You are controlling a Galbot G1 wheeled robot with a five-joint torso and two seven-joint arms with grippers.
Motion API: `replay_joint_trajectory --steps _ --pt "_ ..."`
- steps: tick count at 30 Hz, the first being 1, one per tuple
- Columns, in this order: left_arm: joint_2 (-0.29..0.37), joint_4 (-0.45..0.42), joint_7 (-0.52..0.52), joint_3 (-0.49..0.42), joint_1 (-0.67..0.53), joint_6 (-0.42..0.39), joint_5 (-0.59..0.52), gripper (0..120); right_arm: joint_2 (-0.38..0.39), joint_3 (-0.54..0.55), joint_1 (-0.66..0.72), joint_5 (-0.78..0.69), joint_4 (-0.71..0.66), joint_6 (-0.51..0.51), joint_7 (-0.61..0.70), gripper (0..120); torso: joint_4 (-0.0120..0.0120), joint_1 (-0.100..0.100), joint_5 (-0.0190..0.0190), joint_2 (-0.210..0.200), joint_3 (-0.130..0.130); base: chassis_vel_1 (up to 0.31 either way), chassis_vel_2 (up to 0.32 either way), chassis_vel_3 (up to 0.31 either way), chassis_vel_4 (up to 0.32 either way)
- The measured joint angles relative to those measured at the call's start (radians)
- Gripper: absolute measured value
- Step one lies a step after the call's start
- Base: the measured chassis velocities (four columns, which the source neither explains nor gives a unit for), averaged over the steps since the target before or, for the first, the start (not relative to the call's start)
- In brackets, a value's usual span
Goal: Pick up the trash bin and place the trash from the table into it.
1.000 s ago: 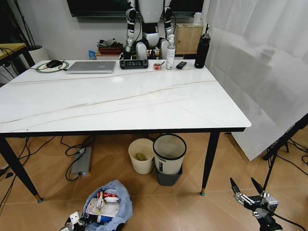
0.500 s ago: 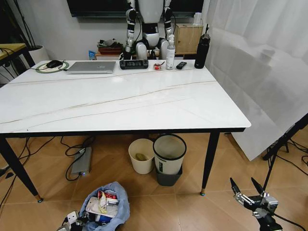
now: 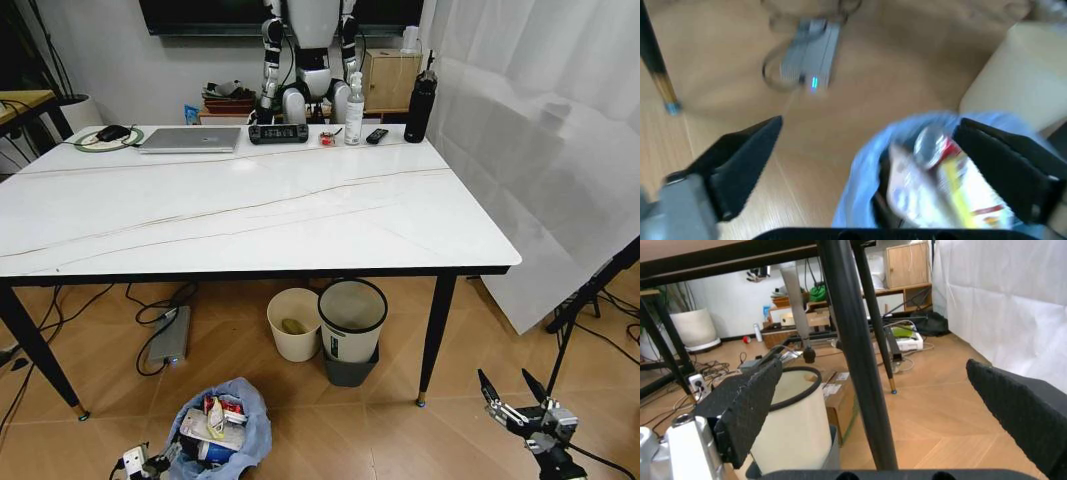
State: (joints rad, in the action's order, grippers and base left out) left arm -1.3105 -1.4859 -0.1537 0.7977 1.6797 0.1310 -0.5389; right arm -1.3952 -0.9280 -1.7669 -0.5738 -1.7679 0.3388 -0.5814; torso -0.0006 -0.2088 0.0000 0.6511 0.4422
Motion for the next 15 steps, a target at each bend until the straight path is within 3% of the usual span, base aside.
replay_joint_trajectory --steps 3,4,5,6,10,13,15 --pt "0.003 -0.102 -0.023 0.022 0.084 0.045 0.032 108 0.000 0.000 0.000 0.000 0.000 0.000 0.000 100 0.0010 0.000 0.0004 0.000 0.000 0.000 0.000 0.000 0.000" --pt "0.003 -0.186 -0.044 0.031 0.130 0.074 0.041 110 0.000 0.000 0.000 0.000 0.000 0.000 0.000 100 0.0009 0.000 -0.0004 0.000 0.000 0.000 0.000 0.000 0.000" --pt "0.003 -0.186 -0.044 0.031 0.130 0.074 0.041 110 0.000 0.000 0.000 0.000 0.000 0.000 0.000 100 0.0009 0.000 -0.0004 0.000 0.000 0.000 0.000 0.000 0.000" --pt "0.000 -0.288 -0.074 0.038 0.175 0.101 0.045 112 0.000 0.000 0.000 0.000 0.000 0.000 0.000 100 0.0008 0.000 0.0002 0.000 0.000 0.000 0.000 0.000 0.000" --pt "-0.017 -0.462 -0.134 0.041 0.216 0.155 0.062 115 0.000 0.000 0.000 0.000 0.000 0.000 0.000 100 0.0003 0.000 -0.0002 0.001 0.000 0.000 0.000 0.000 0.000" --pt "-0.021 -0.489 -0.140 0.041 0.219 0.161 0.063 115 0.000 0.000 0.000 0.000 0.000 0.000 0.000 100 0.0003 0.000 0.0007 0.000 0.001 0.000 0.000 0.000 0.000" --pt "-0.022 -0.491 -0.141 0.041 0.219 0.161 0.063 113 0.000 0.000 0.000 0.000 0.000 0.000 0.000 100 0.0004 0.000 -0.0009 0.000 0.001 0.000 0.000 0.000 0.000"
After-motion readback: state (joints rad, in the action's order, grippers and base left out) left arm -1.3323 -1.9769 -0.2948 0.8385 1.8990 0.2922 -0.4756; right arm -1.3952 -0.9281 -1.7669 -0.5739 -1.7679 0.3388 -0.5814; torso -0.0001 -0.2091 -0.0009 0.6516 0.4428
